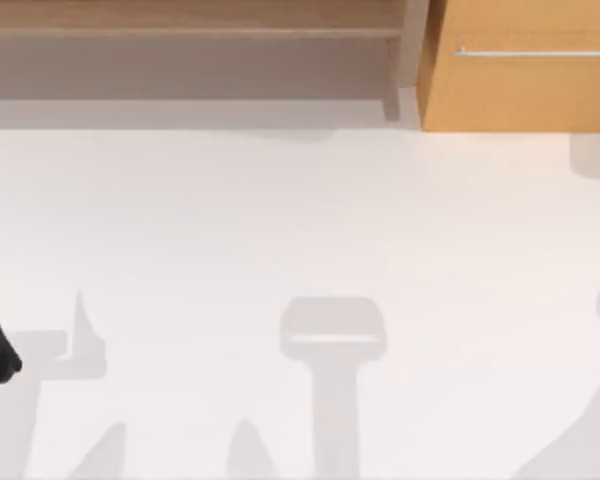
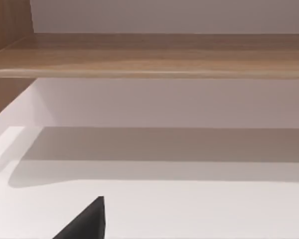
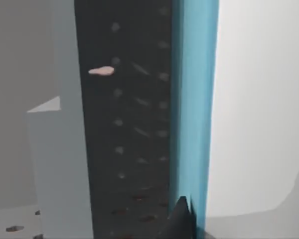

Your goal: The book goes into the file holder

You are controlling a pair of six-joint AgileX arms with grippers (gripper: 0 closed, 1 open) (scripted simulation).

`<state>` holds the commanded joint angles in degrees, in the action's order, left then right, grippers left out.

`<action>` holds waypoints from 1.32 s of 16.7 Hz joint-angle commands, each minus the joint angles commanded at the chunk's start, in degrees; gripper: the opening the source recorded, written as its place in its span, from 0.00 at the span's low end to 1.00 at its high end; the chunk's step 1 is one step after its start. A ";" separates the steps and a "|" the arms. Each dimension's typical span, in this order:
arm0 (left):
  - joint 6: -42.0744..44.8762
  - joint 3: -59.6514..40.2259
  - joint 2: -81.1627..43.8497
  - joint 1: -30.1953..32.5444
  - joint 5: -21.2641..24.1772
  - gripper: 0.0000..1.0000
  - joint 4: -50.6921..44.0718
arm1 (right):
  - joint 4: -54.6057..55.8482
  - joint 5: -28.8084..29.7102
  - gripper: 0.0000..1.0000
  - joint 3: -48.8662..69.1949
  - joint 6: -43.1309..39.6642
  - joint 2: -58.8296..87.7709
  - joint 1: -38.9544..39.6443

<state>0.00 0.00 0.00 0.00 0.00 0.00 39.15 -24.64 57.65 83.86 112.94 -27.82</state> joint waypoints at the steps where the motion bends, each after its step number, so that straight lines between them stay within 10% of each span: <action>1: 0.00 0.00 0.00 0.00 0.00 1.00 0.00 | -0.06 0.11 0.00 0.18 0.02 0.19 -0.01; 4: 0.00 0.00 0.00 0.00 0.00 1.00 0.00 | -0.06 0.11 0.00 0.18 0.02 0.19 -0.01; 17: 0.00 0.00 0.00 0.00 0.00 1.00 0.00 | -0.06 0.11 0.98 0.18 0.02 0.19 -0.01; 22: 0.00 0.00 0.00 0.00 0.00 1.00 0.00 | -0.06 0.11 1.00 0.18 0.02 0.19 -0.01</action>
<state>0.00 0.00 0.00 0.00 0.00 0.00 39.10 -24.52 57.83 83.87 113.13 -27.83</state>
